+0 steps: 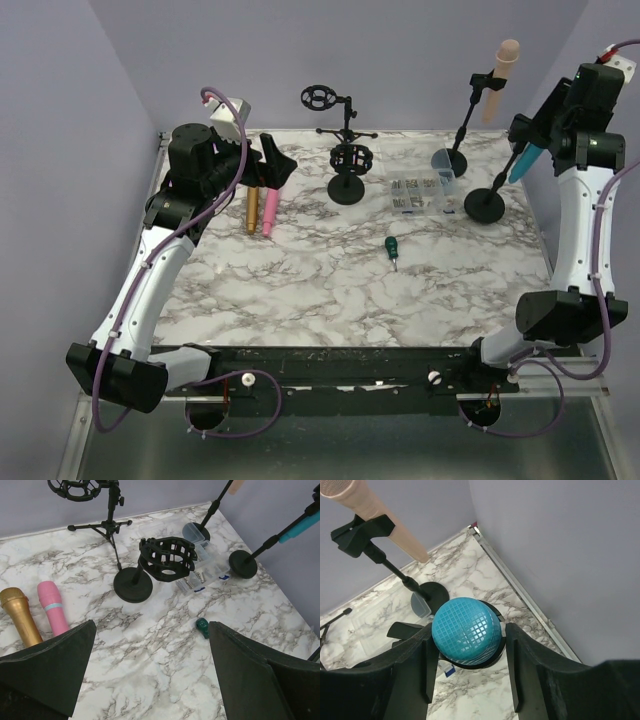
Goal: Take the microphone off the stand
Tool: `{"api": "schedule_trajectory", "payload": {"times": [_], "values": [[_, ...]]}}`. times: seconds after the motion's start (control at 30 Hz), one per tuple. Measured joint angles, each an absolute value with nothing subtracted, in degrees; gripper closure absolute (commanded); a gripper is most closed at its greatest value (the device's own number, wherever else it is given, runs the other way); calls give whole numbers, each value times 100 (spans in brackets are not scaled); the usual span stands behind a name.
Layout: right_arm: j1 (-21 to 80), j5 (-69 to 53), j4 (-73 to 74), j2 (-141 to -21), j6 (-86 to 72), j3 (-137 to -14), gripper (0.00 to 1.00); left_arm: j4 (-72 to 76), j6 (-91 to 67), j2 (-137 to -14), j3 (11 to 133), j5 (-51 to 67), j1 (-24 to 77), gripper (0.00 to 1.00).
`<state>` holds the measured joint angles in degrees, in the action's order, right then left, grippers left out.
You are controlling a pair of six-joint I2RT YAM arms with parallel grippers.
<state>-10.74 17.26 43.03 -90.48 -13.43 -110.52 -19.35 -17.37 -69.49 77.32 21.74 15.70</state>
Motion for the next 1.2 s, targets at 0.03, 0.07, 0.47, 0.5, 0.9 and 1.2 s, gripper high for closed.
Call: {"api": "schedule_trajectory", "payload": {"times": [0.03, 0.07, 0.47, 0.5, 0.9, 1.2], "values": [[-1046, 1739, 4351, -8938, -1343, -11052, 99, -1935, -1739, -6949, 7732, 2174, 1570, 1], [-1035, 1758, 4399, -8840, -1345, -11063, 99, -1933, -1741, -6949, 7732, 2174, 1570, 1], [-113, 1439, 5168, -8272, -1428, -11552, 99, -1935, -1737, -6952, 7732, 2158, 1599, 2], [62, 1382, 5262, -8265, -1452, -11590, 99, -1935, -1737, -6952, 7732, 2158, 1616, 2], [2427, 904, 5800, -8278, -2104, -11668, 99, -1938, -1841, -6790, 7585, 2036, 1999, 1], [3964, 1415, 5290, -8562, -2001, -11069, 99, -1796, -2803, -4733, 5944, 2176, 1999, 1]]}}
